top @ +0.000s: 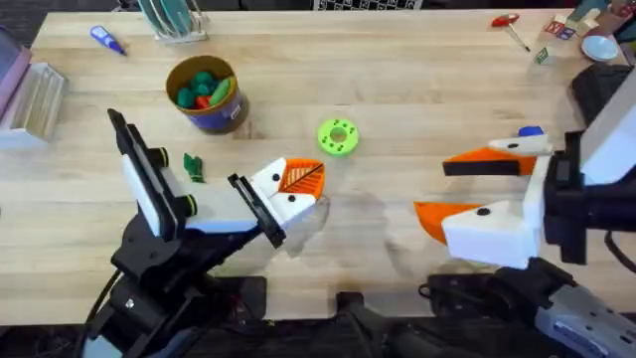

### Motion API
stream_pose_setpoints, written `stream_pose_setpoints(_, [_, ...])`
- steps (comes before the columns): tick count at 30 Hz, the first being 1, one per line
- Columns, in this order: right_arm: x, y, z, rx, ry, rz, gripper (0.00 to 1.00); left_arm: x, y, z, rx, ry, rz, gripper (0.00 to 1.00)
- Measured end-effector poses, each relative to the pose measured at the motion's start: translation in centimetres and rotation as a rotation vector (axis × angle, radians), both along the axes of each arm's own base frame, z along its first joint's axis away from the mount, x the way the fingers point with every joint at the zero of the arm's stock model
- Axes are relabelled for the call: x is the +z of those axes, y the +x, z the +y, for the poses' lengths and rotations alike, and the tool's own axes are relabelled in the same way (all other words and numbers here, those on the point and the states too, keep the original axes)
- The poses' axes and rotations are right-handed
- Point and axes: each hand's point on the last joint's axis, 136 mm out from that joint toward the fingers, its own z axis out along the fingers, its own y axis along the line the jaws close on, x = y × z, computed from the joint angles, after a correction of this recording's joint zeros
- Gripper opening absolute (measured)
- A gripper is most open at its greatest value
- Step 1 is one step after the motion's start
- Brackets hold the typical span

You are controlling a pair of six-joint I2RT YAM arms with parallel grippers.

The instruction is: Pick up the gripper from the table and insert it into the empty holder that is missing its gripper. Then pick up a screw, insert it into the mounting hole, and use the screwdriver to tighten it. Finally, clean up the table by picking up the vegetable and placing it into the bucket.

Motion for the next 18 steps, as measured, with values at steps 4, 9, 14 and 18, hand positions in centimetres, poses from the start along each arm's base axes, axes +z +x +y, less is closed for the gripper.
stream_pose_setpoints(4, [0.0,0.0,0.0,-0.002,0.001,0.001,0.908,0.0,0.0,0.0,0.0,0.0,0.0,0.012])
stream_pose_setpoints(9, [-0.4,0.7,-0.7,-0.06,-0.034,-0.004,0.908,0.0,0.0,0.0,0.0,0.0,0.0,0.011])
stream_pose_setpoints(14, [-1.7,4.0,-3.6,-0.283,-0.162,-0.012,0.909,0.0,0.0,0.0,0.0,0.0,0.0,0.011])
stream_pose_setpoints(18, [-3.6,7.2,-6.5,-0.449,-0.283,0.037,0.91,0.0,0.0,0.0,0.0,0.0,0.0,0.011])
